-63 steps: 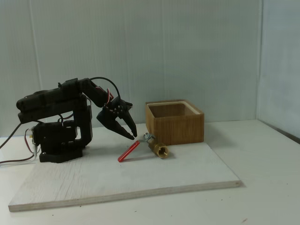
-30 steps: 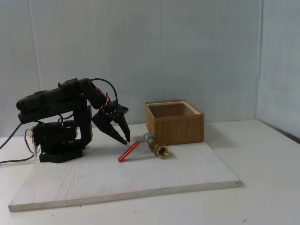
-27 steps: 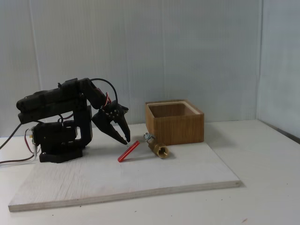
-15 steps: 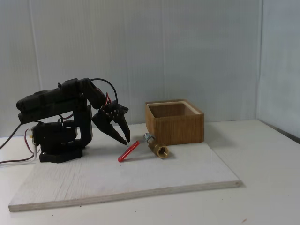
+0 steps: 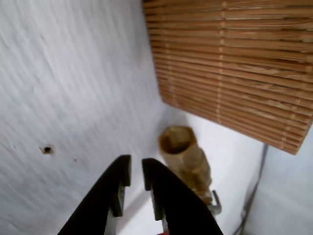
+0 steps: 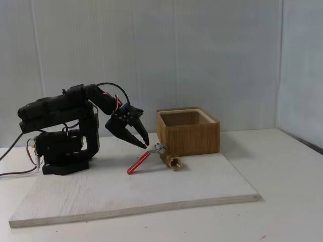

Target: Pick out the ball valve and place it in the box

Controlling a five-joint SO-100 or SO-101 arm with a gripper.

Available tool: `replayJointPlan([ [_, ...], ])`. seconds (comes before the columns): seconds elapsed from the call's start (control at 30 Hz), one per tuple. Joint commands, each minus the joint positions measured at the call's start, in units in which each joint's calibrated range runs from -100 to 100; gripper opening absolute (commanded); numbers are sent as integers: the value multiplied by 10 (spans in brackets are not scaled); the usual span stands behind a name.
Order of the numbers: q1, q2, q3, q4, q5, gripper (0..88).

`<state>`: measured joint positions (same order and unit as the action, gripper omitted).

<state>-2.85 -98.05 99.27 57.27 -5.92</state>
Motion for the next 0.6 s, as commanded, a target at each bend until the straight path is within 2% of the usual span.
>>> replayJointPlan([
  [0.0,3,-7,-32,-12,3,7],
  [0.57,-3,-1,-230,73,12,6],
])
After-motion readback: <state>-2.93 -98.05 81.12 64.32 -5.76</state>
